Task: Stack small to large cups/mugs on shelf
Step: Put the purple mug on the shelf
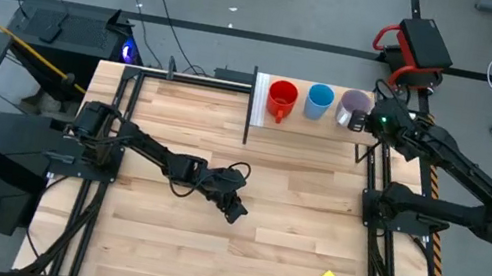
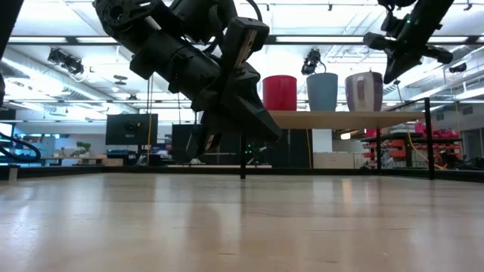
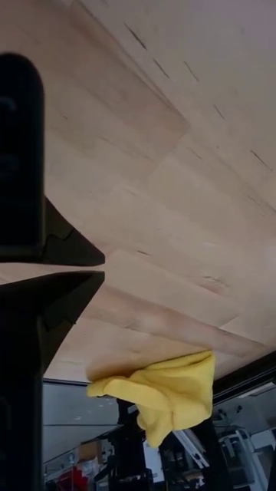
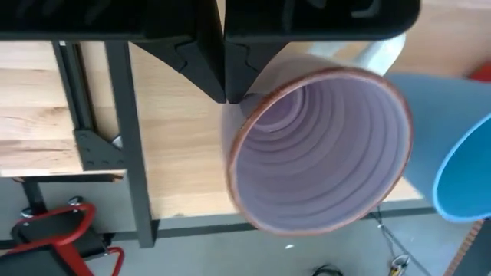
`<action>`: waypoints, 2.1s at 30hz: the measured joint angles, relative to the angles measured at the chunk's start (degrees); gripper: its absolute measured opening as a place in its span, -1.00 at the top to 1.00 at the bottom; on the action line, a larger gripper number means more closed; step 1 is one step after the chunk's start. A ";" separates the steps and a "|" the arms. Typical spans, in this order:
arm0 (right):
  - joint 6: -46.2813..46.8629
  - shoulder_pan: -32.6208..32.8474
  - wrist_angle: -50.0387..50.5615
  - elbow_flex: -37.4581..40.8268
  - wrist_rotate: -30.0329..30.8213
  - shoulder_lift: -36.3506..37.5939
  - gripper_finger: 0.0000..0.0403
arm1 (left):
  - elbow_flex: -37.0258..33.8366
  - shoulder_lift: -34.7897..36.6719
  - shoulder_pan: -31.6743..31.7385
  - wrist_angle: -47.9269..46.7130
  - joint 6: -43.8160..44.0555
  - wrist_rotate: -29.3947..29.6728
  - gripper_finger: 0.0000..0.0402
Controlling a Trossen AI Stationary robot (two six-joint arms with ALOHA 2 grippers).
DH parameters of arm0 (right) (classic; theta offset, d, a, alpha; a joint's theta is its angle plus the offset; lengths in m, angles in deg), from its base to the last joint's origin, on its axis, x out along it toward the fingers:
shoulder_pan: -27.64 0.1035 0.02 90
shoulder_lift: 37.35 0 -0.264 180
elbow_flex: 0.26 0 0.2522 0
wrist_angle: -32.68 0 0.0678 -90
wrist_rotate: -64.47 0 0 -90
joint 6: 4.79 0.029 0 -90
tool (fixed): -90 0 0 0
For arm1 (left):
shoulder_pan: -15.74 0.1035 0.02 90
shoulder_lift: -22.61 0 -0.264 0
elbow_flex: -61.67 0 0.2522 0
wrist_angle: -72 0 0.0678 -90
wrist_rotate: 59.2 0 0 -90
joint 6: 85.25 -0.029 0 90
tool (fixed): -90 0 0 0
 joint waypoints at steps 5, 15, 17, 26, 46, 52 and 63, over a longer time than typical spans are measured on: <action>1.17 0.00 -0.01 0.00 3.00 -0.14 0.99 | 0.00 0.00 0.00 -0.02 -0.04 0.02 0.88; 2.13 3.22 0.11 -0.31 0.96 0.56 0.99 | 0.00 0.00 0.00 -1.08 -0.09 0.00 0.86; 2.94 5.61 0.04 -1.38 0.71 0.52 0.99 | 0.00 0.00 0.00 -1.36 -0.11 0.00 0.85; 5.33 12.24 6.32 -7.32 6.61 -2.09 1.00 | 0.00 0.00 0.24 -1.29 -0.20 0.04 0.91; 6.00 11.98 7.65 -7.71 5.19 -9.42 1.00 | 0.00 0.00 0.52 -1.27 -0.02 0.04 0.92; 6.00 8.79 8.19 -7.69 6.41 -9.41 1.00 | 0.00 0.00 -0.28 -1.28 0.00 0.02 0.88; 4.43 3.75 8.10 -7.67 7.07 -8.65 1.00 | 0.00 0.00 -0.52 -2.28 -0.11 0.02 0.92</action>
